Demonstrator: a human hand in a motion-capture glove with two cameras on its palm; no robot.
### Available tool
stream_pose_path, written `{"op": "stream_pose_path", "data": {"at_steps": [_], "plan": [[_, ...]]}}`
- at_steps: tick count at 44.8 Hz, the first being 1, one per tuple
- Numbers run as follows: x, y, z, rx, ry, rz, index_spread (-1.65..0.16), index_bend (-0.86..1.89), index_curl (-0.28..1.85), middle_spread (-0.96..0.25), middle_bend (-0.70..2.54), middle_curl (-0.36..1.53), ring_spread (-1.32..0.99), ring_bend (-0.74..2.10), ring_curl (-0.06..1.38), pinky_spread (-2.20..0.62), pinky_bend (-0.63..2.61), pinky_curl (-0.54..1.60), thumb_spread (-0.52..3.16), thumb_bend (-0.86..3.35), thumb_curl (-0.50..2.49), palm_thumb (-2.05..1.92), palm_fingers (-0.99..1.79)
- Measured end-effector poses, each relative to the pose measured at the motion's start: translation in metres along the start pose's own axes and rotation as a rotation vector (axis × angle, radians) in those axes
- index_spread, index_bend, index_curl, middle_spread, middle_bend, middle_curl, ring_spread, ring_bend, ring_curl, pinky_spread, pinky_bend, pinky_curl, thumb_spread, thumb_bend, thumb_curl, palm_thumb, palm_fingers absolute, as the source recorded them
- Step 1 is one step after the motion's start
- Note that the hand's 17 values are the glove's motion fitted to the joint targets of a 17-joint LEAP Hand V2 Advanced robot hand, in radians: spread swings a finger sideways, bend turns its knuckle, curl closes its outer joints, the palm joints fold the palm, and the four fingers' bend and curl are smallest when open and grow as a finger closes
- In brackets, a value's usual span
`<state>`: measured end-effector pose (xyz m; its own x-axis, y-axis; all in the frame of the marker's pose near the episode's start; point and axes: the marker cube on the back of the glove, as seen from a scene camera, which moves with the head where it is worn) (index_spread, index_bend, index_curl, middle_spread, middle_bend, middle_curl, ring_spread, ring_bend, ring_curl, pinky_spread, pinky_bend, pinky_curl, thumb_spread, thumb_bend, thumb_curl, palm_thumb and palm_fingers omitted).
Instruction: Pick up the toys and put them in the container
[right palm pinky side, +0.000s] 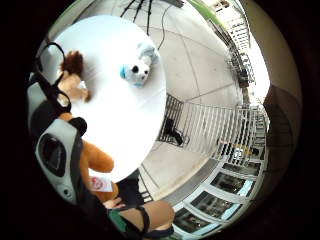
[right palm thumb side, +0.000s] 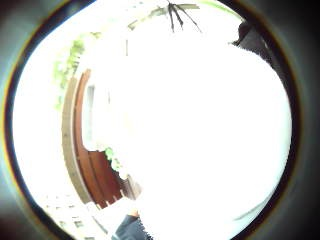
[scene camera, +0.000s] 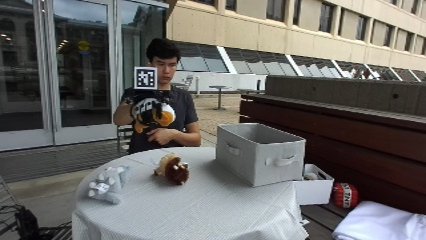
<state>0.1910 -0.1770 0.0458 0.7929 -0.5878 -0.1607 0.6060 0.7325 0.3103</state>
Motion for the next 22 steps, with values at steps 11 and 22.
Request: {"op": "stream_pose_path", "data": {"at_steps": [11,22], "plan": [[-0.064,-0.026,-0.068,0.086,0.003,-0.026,-0.34,0.08,0.57,-0.41,0.77,0.59,-0.46,1.12,0.49,-0.47,0.91,0.42,0.66,0.21,0.75,0.68,0.97],[-0.147,-0.044,-0.106,0.184,0.016,-0.092,-0.35,0.09,0.53,-0.43,0.78,0.61,-0.46,1.14,0.49,-0.46,0.94,0.4,0.64,0.18,0.81,0.69,0.95]]}}
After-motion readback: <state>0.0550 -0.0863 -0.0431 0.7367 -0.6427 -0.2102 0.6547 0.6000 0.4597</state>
